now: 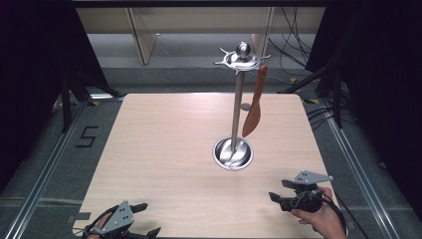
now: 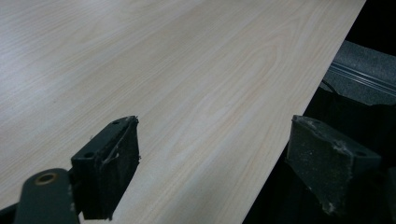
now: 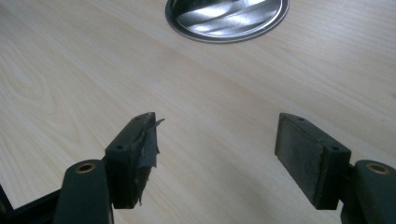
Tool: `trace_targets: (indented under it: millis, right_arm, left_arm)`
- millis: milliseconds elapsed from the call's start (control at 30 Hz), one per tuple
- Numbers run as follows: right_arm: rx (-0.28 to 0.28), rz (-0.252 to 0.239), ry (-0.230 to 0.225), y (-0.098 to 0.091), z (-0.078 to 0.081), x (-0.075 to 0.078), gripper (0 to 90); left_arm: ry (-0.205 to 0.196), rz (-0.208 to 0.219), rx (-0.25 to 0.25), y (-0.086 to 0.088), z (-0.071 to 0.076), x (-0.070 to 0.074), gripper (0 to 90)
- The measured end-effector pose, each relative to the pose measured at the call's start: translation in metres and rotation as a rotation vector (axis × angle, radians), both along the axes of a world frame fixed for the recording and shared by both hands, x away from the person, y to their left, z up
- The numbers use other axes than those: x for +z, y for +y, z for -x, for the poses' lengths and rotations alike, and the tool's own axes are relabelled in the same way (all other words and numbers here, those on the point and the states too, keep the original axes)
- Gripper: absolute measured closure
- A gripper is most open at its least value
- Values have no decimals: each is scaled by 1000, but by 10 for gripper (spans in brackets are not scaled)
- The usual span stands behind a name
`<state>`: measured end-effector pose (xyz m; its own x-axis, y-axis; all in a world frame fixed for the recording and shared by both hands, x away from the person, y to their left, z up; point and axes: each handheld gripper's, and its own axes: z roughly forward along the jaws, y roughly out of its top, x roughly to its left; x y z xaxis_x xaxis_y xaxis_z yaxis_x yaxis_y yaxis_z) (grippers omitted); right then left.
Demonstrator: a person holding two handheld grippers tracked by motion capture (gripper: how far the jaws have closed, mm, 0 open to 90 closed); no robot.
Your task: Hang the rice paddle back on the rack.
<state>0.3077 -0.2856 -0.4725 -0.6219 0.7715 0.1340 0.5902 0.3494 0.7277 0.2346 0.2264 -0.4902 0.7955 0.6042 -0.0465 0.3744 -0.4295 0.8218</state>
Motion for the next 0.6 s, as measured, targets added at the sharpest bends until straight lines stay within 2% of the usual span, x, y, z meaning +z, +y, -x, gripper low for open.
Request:
trace_targets:
  millis: [33,100,133,233,267,300,333,367,400,433,467,500,533,567,600]
  right_arm:
    - [12,13,-17,-1,0,-1,306]
    - [5,3,-9,0,2,-2,306]
    - [22,14,-17,-1,2,-2,306]
    - [5,6,-2,-1,5,-4,302]
    - [-8,9,-7,-3,7,-6,302]
    - [11,18,-23,-5,5,-8,301]
    - [5,22,-28,-5,6,-9,300]
    - [5,22,-28,-5,6,-9,300]
    - [-5,18,-10,-5,9,-11,298]
    - [4,29,-20,-7,9,-11,297]
    - [-20,18,-9,-5,12,-12,295]
    - [-20,18,-9,-5,12,-12,295]
    - [-20,16,1,-6,14,-13,293]
    - [-15,10,-7,-7,14,-15,292]
    - [-2,16,-13,-8,14,-15,291]
  left_arm:
    - [-1,0,-1,0,0,0,163]
    - [-1,1,0,0,0,0,163]
    - [-1,0,-1,0,0,0,163]
    - [-1,0,0,0,0,0,163]
    - [-1,0,0,0,0,0,163]
    - [-1,0,0,0,0,0,163]
    - [-1,0,0,0,0,0,163]
    - [-1,0,0,0,0,0,163]
    - [-6,-21,-4,1,-1,0,164]
    - [-7,-22,-5,1,-1,0,163]
    - [-6,-21,-5,1,-1,0,163]
    - [-6,-21,-5,1,-1,0,163]
    - [-1,-1,0,0,0,0,163]
    - [3,-23,-8,1,0,1,163]
    - [0,-22,-5,1,0,1,163]
